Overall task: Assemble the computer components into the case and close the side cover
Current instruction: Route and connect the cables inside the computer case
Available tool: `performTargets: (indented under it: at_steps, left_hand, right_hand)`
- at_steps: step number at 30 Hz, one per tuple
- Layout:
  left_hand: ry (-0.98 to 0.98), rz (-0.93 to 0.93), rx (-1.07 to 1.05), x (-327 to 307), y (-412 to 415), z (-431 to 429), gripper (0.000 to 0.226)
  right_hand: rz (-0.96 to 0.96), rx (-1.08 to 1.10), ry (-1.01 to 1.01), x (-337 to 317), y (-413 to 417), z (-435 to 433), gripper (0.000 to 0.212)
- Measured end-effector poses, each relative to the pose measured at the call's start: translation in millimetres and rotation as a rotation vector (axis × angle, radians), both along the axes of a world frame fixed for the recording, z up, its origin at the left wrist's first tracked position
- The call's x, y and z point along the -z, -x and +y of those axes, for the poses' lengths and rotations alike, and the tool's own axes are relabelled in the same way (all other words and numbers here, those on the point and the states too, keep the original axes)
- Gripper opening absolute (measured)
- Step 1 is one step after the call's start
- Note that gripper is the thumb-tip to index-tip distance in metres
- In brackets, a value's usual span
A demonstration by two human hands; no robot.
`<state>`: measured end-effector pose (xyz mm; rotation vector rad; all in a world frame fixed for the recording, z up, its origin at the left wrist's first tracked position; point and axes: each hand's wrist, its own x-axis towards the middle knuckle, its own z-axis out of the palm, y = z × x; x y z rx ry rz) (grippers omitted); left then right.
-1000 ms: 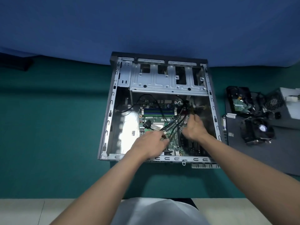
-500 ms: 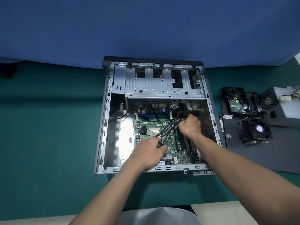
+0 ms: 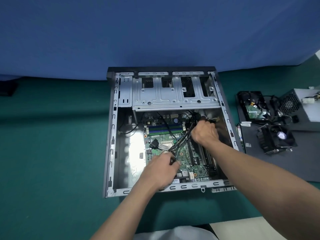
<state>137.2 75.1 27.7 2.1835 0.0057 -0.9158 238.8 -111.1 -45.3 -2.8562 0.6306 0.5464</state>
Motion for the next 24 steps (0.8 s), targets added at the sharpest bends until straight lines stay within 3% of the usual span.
performTargets:
  at_steps: [3, 5, 10, 13, 15, 17, 19, 22, 24]
  left_hand:
    - [-0.003, 0.008, -0.013, 0.4, -0.2, 0.4, 0.025]
    - [0.001, -0.002, -0.023, 2.7, -0.3, 0.0, 0.023]
    - [-0.02, 0.023, -0.091, 11.7, -2.9, -3.0, 0.025]
    - [-0.12, -0.012, -0.165, 17.3, -5.7, -2.9, 0.018]
    - [-0.223, -0.053, -0.195, 18.5, -8.5, -1.7, 0.02]
    - [-0.277, -0.063, -0.227, 18.2, -10.4, -1.2, 0.02]
    - [-0.298, -0.062, -0.241, 17.1, -10.1, -1.5, 0.019]
    - [-0.232, -0.023, -0.261, 15.7, -8.8, -2.7, 0.017]
    - [-0.159, 0.06, -0.272, 15.3, -10.0, -4.5, 0.013]
  right_hand:
    - [0.047, -0.03, 0.038, -7.9, -3.0, 2.0, 0.035]
    - [-0.026, 0.008, 0.005, -14.4, -1.2, 8.6, 0.031]
    - [-0.188, 0.227, -0.753, -41.7, 28.8, 45.6, 0.031]
    - [-0.091, 0.174, -1.104, -58.4, 37.1, 71.1, 0.027]
    - [-0.025, 0.298, -1.402, -66.7, 35.7, 81.5, 0.029]
    - [0.024, 0.37, -1.517, -70.1, 32.3, 83.9, 0.041]
    - [0.1, 0.286, -1.397, -68.8, 31.4, 73.7, 0.062]
    - [0.163, -0.01, -0.962, -74.1, 29.0, 36.5, 0.04]
    - [0.164, -0.19, -0.567, -77.2, 26.6, 7.0, 0.029]
